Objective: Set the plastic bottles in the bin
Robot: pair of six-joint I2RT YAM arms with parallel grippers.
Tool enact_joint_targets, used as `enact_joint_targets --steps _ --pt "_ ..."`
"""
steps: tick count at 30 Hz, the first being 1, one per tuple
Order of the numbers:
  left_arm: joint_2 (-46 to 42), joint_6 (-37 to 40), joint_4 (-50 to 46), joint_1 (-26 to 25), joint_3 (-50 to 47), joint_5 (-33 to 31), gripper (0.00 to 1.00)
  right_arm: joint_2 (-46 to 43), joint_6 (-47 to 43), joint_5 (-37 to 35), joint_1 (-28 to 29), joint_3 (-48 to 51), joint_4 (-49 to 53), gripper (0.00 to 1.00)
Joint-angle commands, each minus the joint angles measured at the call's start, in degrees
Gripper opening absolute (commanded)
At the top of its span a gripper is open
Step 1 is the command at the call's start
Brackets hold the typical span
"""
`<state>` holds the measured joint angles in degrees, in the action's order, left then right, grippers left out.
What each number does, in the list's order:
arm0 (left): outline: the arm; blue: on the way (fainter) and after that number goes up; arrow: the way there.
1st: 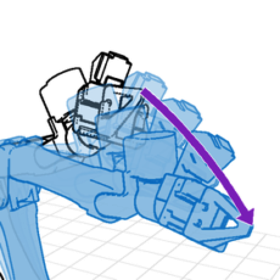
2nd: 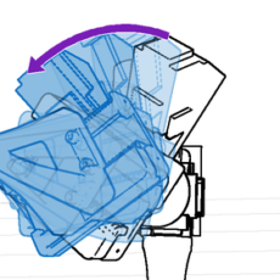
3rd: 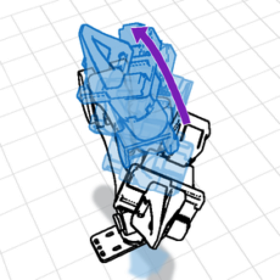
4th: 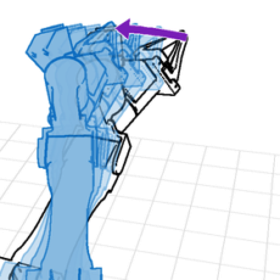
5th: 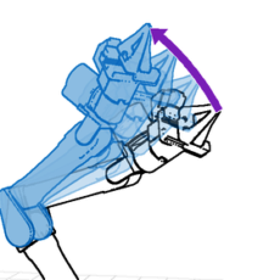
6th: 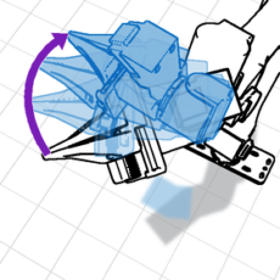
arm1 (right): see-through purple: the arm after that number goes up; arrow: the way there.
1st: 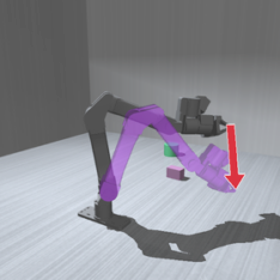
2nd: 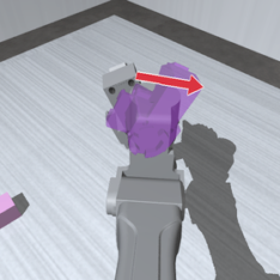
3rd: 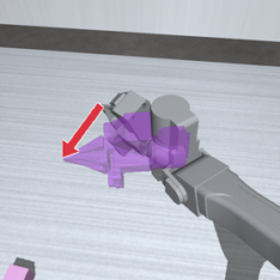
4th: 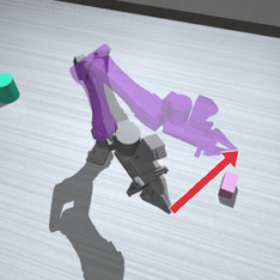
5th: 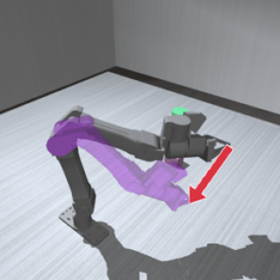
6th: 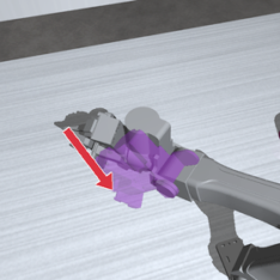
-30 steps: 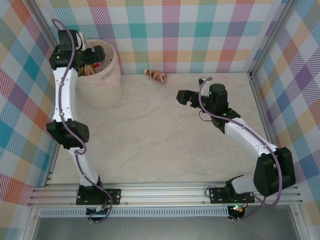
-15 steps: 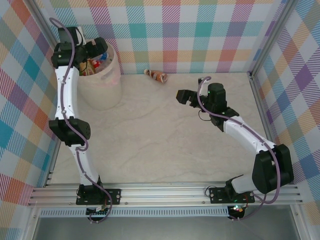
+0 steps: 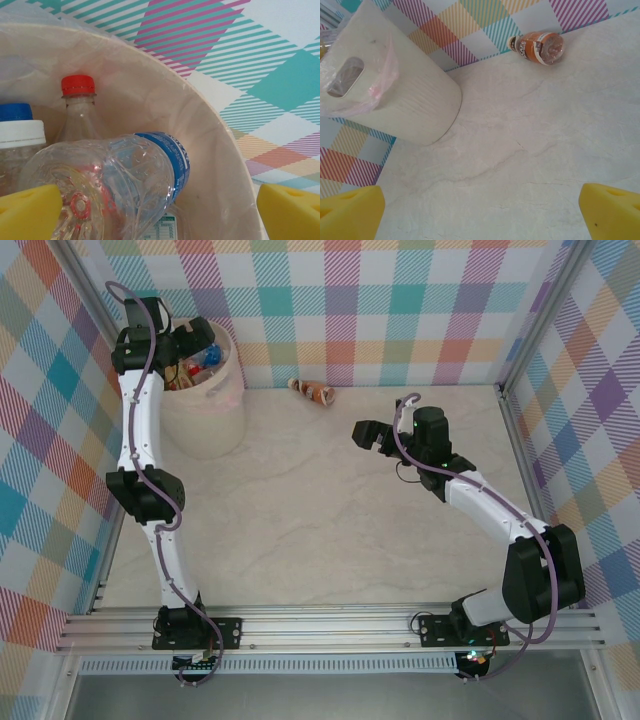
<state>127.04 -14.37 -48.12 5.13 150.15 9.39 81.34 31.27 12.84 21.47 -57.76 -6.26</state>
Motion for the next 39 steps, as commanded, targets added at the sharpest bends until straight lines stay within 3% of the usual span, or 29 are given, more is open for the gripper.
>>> enact_joint_targets --steps 1,12,22,25,27,31,39 --pt "-5.8 -0.7 -2.9 0.0 -1.3 -0.4 1.00 0.7 1.1 0.2 0.4 -2.6 0.3 1.00" --pt "-23.7 -1.6 7.5 -3.8 -23.9 -0.7 1.00 0.9 0.8 -1.5 0.4 -3.0 1.0 1.00" --pt "-32.0 -3.2 16.6 -14.0 -37.8 2.8 1.00 2.0 2.0 -4.7 0.4 -3.3 1.6 1.00" --pt "-32.2 -5.4 21.6 -16.9 -41.1 10.4 1.00 3.5 1.4 -4.3 0.4 -4.0 1.3 1.00" --pt "-31.5 -6.7 23.7 -19.3 -42.5 12.2 1.00 5.4 0.6 -3.8 0.4 -5.6 1.8 1.00" --pt "-29.2 -8.0 25.2 -22.7 -44.0 10.3 1.00 11.2 0.0 -2.2 0.3 -10.6 3.7 1.00" --pt "-20.7 -16.0 27.4 -25.0 -45.4 6.2 1.00 26.8 4.5 0.2 0.3 -23.1 2.2 1.00"
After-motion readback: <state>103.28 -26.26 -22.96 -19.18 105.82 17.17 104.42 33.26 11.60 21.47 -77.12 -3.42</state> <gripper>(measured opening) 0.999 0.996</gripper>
